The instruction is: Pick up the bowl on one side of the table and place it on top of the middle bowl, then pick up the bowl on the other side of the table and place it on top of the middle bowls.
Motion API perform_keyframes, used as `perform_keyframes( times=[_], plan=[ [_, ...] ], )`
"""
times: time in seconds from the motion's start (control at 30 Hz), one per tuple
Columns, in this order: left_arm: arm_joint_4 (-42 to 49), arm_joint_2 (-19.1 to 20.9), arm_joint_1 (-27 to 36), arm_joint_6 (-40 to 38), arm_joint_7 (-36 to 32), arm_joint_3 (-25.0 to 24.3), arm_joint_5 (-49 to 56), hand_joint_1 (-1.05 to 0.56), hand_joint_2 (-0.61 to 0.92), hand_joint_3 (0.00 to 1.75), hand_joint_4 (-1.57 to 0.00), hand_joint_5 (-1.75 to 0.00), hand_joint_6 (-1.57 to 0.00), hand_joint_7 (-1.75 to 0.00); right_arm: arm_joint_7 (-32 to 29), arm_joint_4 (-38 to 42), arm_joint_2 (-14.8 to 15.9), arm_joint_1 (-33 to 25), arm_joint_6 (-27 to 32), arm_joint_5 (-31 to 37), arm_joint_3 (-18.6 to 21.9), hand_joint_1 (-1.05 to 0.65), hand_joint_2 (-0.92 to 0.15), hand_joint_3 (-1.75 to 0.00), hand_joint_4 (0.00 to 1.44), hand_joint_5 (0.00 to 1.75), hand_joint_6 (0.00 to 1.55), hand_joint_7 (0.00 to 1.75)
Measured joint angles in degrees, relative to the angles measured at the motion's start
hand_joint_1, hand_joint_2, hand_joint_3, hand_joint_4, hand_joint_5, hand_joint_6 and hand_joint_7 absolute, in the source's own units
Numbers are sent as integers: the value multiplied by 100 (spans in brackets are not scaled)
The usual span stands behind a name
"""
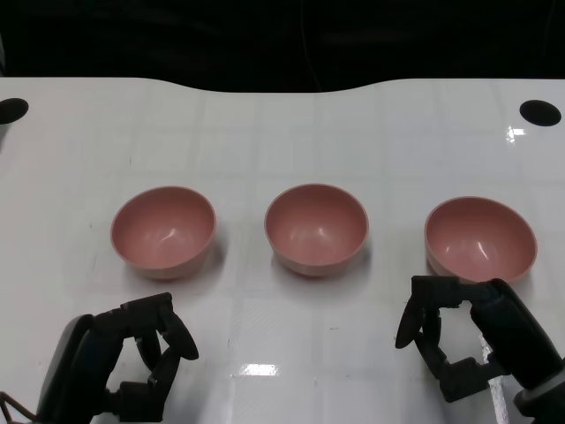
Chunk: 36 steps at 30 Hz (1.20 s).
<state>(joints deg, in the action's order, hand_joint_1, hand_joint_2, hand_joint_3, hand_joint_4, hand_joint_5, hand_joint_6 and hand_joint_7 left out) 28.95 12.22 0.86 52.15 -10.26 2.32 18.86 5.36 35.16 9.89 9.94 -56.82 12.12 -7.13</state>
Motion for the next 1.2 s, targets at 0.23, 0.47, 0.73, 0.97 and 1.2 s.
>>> perform_keyframes(
  times=[0.23, 0.47, 0.73, 0.97, 1.2],
  plan=[
    [9, 0, -2, 1, 0, -2, 0, -13, 21, 149, -95, -164, -94, -127, 0, 0, 0, 3, -5, -1, 0, 9, -14, -161, 89, 175, 89, 128],
    [74, -39, -16, 49, -330, -58, 165, -4, 23, 139, -83, -128, -93, -97, -3, 0, 0, 2, -6, 0, 0, 11, -14, -161, 88, 175, 89, 128],
    [-65, -91, -25, -511, -809, -75, 753, -21, 72, 47, -53, -99, -77, -37, -48, -61, 0, -3, -5, -2, 3, 12, -14, -161, 89, 175, 89, 128],
    [-1029, -98, 46, -1741, -1128, -30, 1543, -35, 90, 6, -23, -85, -55, -12, -32, -75, 1, -7, 17, -22, 2, 10, -14, -159, 89, 175, 89, 129],
    [-2191, -81, 119, -3390, -1047, 164, 2379, -46, 92, 5, -11, -74, -38, -1, -62, -75, 0, -7, 28, -4, 2, 9, -14, -159, 90, 175, 89, 129]
  ],
)
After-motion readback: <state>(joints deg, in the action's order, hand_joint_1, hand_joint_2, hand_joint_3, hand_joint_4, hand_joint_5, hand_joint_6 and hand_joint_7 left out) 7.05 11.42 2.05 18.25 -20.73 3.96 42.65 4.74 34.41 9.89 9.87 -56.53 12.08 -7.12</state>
